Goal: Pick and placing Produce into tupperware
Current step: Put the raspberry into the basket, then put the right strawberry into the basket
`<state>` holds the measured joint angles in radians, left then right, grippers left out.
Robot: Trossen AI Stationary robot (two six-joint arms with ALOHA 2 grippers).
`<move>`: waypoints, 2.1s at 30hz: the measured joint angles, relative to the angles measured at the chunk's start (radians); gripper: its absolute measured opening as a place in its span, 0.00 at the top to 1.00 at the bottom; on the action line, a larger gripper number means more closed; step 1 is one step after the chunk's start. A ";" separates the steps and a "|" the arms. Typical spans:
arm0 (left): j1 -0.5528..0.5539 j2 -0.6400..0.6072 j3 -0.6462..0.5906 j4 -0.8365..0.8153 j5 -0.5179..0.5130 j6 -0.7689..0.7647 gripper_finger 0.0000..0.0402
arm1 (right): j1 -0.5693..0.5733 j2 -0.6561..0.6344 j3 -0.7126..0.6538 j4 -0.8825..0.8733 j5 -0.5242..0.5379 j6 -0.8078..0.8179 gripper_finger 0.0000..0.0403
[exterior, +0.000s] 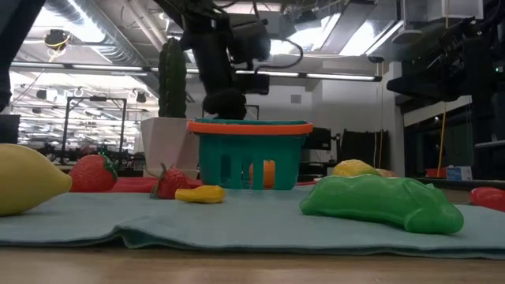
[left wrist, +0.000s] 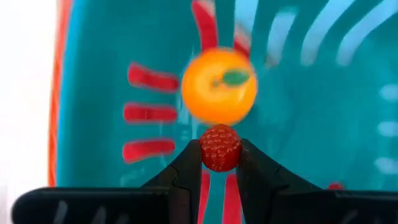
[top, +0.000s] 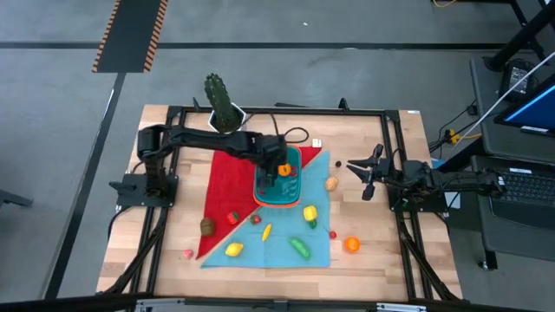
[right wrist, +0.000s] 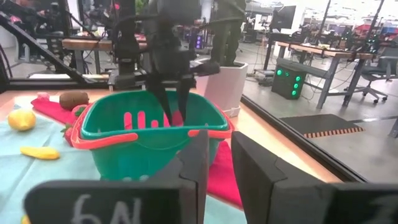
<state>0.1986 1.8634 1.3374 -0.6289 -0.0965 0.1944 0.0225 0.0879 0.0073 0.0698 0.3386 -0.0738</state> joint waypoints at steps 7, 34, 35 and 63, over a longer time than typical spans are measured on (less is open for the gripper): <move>0.000 0.016 0.007 -0.013 -0.006 0.000 0.83 | 0.000 0.001 0.000 0.001 0.000 -0.011 0.82; -0.001 0.036 0.007 -0.008 -0.060 0.004 0.61 | 0.000 0.002 0.000 0.001 0.000 -0.010 0.82; -0.003 0.036 0.007 -0.008 -0.060 0.007 0.61 | 0.000 0.002 0.000 0.001 0.000 -0.010 0.82; -0.106 -0.518 -0.322 0.169 -0.027 -0.067 0.61 | 0.000 0.002 0.000 0.001 0.000 -0.010 0.82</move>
<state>0.0930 1.3451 1.0157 -0.4601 -0.1232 0.1273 0.0223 0.0898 0.0071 0.0706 0.3386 -0.0837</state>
